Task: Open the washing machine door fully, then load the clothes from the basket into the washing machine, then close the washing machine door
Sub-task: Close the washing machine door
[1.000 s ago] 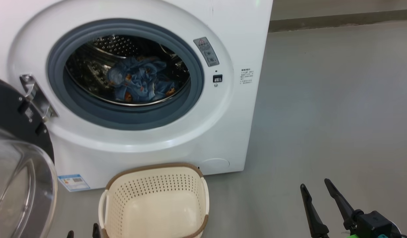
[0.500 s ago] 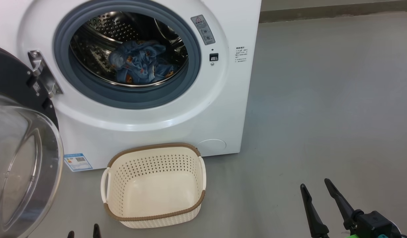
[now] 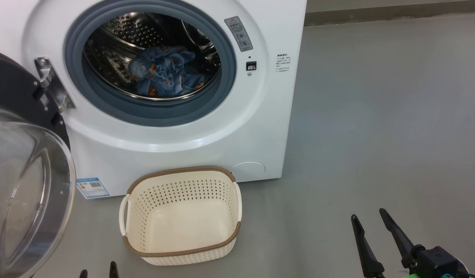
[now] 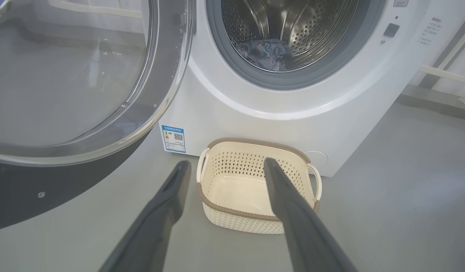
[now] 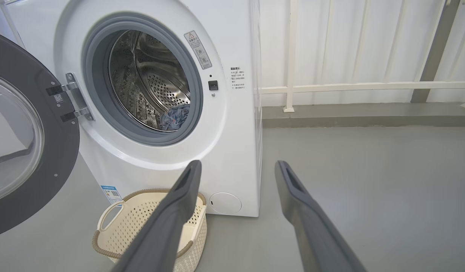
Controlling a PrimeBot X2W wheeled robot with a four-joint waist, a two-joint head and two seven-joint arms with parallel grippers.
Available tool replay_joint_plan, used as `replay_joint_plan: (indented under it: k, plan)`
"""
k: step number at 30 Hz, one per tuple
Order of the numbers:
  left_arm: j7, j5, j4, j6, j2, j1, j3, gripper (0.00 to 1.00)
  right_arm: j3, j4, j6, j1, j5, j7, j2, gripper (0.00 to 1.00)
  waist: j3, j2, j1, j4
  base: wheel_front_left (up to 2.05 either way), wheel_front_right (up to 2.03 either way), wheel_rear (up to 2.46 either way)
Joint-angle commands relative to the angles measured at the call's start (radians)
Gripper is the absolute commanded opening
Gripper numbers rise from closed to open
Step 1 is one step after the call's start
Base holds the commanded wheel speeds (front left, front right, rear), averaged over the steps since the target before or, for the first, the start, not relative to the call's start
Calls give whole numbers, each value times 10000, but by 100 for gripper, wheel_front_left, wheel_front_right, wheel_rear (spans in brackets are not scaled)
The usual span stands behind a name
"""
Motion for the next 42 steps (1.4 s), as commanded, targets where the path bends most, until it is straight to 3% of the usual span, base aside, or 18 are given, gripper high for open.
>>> replay_joint_plan:
  k: [1,12,30,37,42]
  plan:
    - [-65,98,-165,-1,34,-383,290,100,188,-274,16,-225,-96,-46,-40,100,-13,0,0,59,0,0,0]
    - [-65,240,-271,33,34,-360,309,100,336,-314,16,-422,-92,-46,-203,100,-76,0,0,1091,0,0,0]
    - [-65,357,-493,67,34,-72,458,100,551,-226,16,-408,-34,-46,-282,100,-429,0,0,4547,0,0,0]
    - [-65,352,-516,63,34,-28,471,100,519,-242,16,-362,-35,-46,-216,100,-447,0,0,5352,0,0,0]
    - [-65,224,-740,171,34,61,609,100,711,-191,16,-580,-54,-46,-224,100,-288,0,0,5499,0,0,0]
